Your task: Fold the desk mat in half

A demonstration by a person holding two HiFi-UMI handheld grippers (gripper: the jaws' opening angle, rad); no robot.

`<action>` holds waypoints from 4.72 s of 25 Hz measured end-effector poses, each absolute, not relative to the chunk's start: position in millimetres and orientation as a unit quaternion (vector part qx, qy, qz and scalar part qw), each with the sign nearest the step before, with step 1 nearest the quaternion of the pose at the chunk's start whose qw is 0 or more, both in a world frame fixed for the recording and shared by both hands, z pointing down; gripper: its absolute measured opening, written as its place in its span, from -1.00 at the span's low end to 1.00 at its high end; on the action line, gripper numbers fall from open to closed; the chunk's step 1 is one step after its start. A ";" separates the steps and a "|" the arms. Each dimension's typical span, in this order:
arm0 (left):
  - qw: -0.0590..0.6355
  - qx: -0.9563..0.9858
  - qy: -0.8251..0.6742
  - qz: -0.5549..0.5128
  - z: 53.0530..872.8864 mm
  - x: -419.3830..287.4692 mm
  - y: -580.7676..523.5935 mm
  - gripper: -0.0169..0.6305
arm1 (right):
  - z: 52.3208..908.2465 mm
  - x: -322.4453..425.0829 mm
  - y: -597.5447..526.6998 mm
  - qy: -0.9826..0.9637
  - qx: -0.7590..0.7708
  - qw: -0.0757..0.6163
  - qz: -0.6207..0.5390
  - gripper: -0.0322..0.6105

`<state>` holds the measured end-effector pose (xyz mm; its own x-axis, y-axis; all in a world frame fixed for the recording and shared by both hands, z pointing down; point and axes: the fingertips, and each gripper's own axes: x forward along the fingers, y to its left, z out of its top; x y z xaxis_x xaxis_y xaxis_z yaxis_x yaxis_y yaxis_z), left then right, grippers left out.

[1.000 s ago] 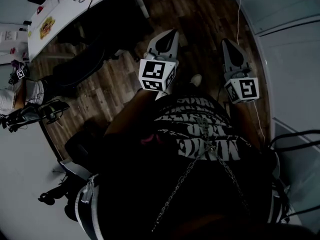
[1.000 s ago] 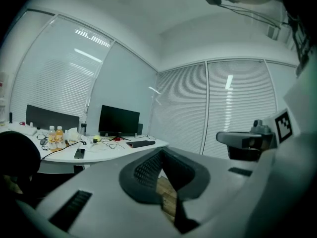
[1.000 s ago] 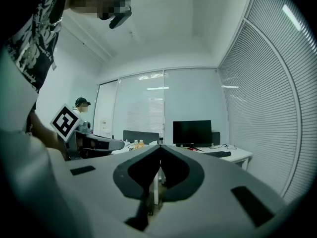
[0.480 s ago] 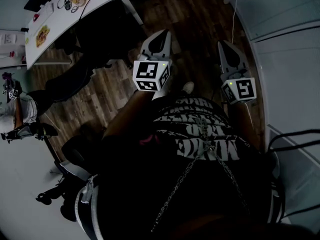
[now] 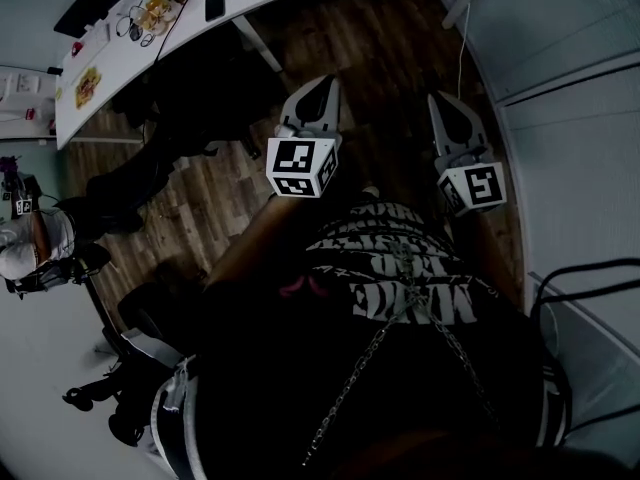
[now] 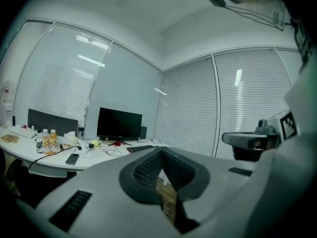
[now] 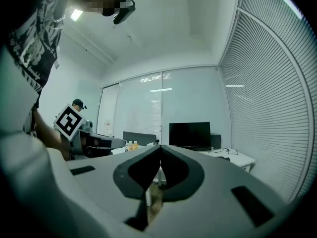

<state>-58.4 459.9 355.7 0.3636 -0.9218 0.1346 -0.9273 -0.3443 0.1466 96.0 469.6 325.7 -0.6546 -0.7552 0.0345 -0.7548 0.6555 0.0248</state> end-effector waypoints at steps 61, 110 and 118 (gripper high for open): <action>0.136 0.871 -0.472 -0.002 380.0 -142.4 212.4 -0.93 | 345.7 -9.7 250.1 -0.866 0.496 0.065 0.009 -0.90; 0.151 0.847 -0.507 0.050 397.5 -25.8 12.2 -0.93 | 366.3 123.8 49.5 -0.873 0.482 0.055 0.045 -0.90; 0.137 0.832 -0.536 0.042 378.5 4.6 -25.9 -0.93 | 351.5 160.8 0.8 -0.891 0.451 0.038 0.034 -0.90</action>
<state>4.6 -25.9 378.5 0.4212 -0.8806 0.2169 -0.9036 -0.3869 0.1839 160.8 0.8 351.5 -0.5901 -0.8014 0.0974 -0.8065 0.5907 -0.0257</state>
